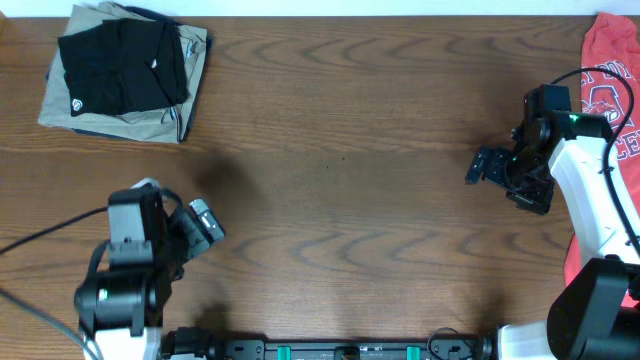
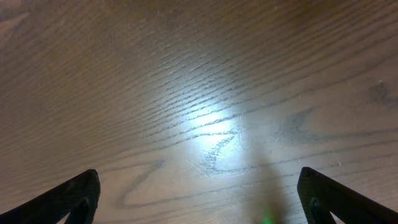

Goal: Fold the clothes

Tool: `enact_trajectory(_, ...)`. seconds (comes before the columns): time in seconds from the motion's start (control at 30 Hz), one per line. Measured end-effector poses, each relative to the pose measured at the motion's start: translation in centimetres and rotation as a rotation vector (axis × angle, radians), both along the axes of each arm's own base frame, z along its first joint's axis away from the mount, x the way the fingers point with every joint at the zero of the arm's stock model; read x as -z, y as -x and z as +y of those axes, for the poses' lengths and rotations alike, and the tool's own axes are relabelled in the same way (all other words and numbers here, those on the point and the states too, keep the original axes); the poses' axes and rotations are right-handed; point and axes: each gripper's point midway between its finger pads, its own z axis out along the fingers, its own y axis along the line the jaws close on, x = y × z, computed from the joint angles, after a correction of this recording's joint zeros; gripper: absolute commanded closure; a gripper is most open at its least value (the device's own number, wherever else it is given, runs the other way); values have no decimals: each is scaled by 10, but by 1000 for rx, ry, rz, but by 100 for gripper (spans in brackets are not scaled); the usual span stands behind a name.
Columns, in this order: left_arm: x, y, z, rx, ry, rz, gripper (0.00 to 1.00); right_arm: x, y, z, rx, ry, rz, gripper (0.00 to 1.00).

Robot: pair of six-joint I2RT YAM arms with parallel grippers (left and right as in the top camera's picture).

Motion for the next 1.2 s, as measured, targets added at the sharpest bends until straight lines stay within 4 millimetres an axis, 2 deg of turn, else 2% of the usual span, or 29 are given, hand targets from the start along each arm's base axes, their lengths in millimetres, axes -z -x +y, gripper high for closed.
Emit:
enact_trajectory(0.1, -1, 3, 2, -7, -12, -54, 2, 0, 0, 0, 0, 0, 0, 1)
enact_trajectory(0.23, -14, -13, 4, -11, -33, -227, 2, 0, 0, 0, 0, 0, 0, 1)
enact_trajectory(0.4, -31, -31, -3, 28, -49, -471, 2, 0, 0, 0, 0, 0, 0, 1)
enact_trajectory(0.5, -29, -34, -5, 50, -67, -572, 2, 0, 0, 0, 0, 0, 0, 1)
enact_trajectory(0.67, -8, -27, -4, 58, -85, -609, 2, 0, 0, 0, 0, 0, 0, 1)
enact_trajectory(0.77, -2, -25, -4, 55, -91, -635, 2, 0, 0, 0, 0, 0, 0, 1)
enact_trajectory(1.03, -7, -18, 1, 29, -109, -734, 2, 0, 0, 0, 0, 0, 0, 1)
enact_trajectory(1.2, -20, -18, 7, -4, -130, -806, 2, 0, 0, 0, 0, 0, 0, 1)
